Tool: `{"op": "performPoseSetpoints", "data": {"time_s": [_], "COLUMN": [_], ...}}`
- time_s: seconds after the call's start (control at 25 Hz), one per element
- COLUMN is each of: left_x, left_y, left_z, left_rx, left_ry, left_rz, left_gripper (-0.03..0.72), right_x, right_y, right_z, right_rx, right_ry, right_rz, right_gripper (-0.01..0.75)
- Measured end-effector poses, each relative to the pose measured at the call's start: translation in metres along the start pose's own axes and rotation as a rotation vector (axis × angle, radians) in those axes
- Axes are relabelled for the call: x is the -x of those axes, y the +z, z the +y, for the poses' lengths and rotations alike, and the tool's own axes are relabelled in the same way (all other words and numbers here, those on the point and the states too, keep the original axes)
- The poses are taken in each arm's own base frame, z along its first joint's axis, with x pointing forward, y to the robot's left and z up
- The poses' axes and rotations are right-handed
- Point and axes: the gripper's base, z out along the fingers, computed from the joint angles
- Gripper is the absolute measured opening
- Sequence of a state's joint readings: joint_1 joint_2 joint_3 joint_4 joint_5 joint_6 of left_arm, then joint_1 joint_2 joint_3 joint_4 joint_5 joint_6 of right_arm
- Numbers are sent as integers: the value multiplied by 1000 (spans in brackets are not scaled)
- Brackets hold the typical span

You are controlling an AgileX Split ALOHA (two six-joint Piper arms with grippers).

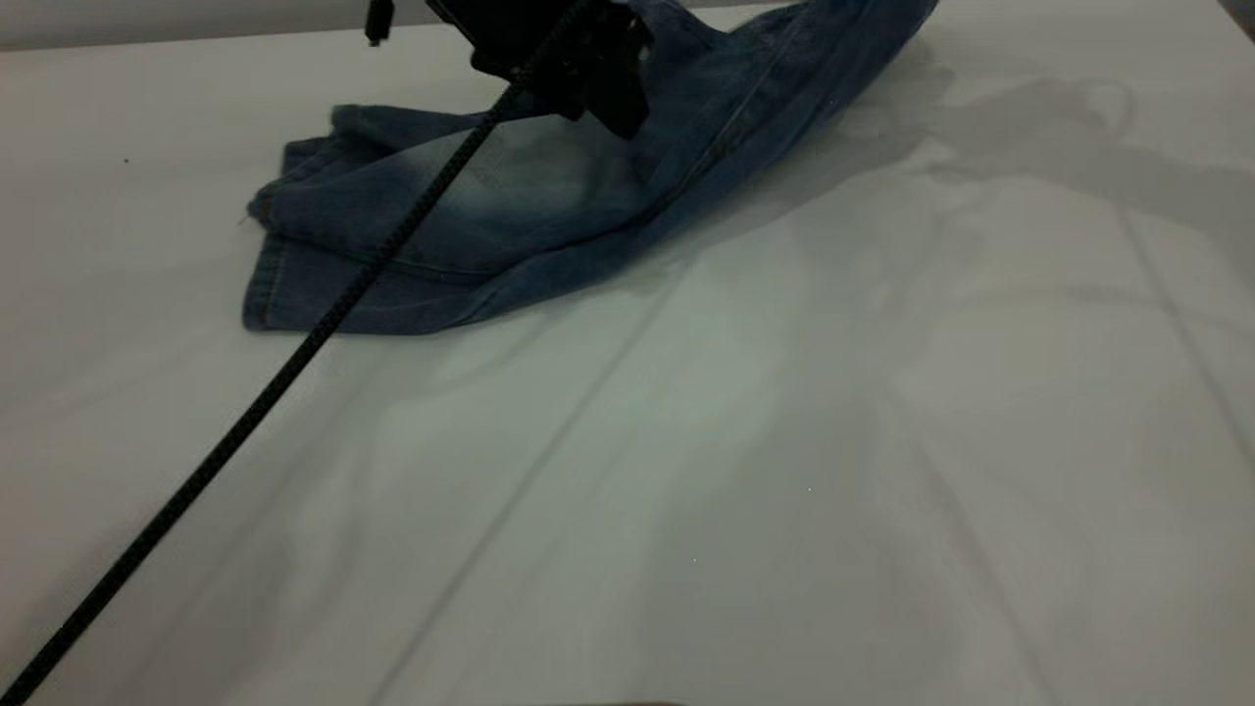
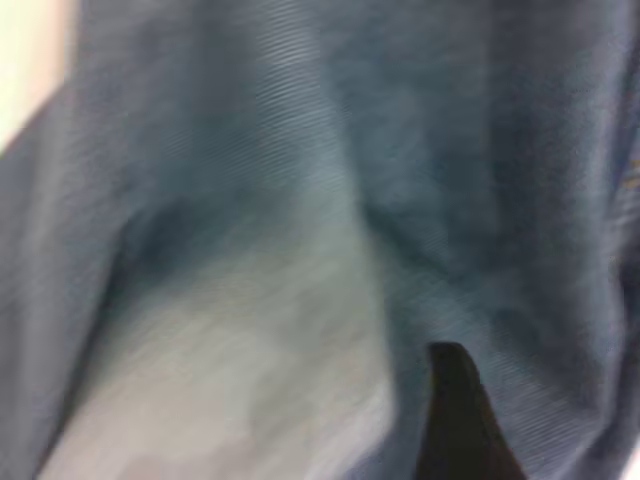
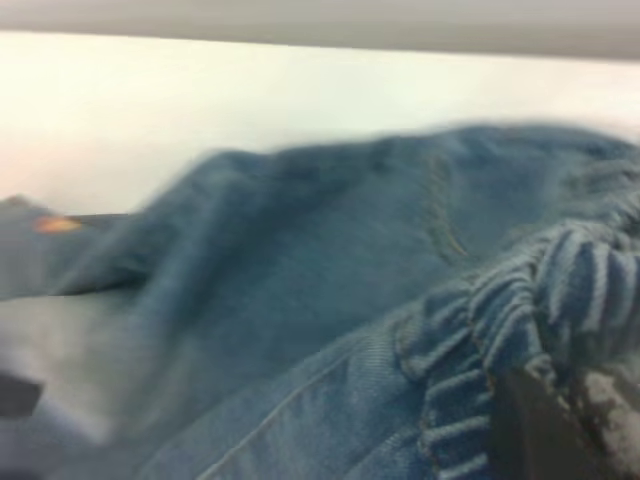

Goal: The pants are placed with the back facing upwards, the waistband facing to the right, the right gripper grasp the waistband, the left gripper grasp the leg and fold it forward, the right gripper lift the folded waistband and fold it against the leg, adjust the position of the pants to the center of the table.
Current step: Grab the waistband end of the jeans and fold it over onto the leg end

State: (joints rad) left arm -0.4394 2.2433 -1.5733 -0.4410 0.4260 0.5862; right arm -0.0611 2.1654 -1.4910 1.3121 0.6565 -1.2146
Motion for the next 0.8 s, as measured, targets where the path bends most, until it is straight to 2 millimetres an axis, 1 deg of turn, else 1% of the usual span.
{"op": "performPoseSetpoints", "data": {"time_s": [0.12,0.24,0.4,0.48,0.56,0.68,0.8], "left_x": [-3,-7,-15,-18,-22,-34,-50], "left_y": [-1,-4,-9,-10,-5,12,31], "left_z": [5,21,48,56,58,58,59], "left_rx": [24,71,140,157,158,150,139], "left_ry": [2,-33,-128,-145,-149,-157,-165], "left_rz": [30,54,71,83,103,145,197], "left_gripper": [380,380,380,380,380,380,380], "right_x": [8,8,4,2,-1,-6,-11], "right_y": [-16,-23,-21,-16,-8,4,13], "right_z": [15,26,37,46,60,86,106], "right_rx": [48,117,185,204,229,272,304], "right_ry": [-19,-10,-8,-21,-43,-83,-108], "right_rz": [37,80,122,135,152,182,201], "right_gripper": [27,27,27,27,27,27,27]}}
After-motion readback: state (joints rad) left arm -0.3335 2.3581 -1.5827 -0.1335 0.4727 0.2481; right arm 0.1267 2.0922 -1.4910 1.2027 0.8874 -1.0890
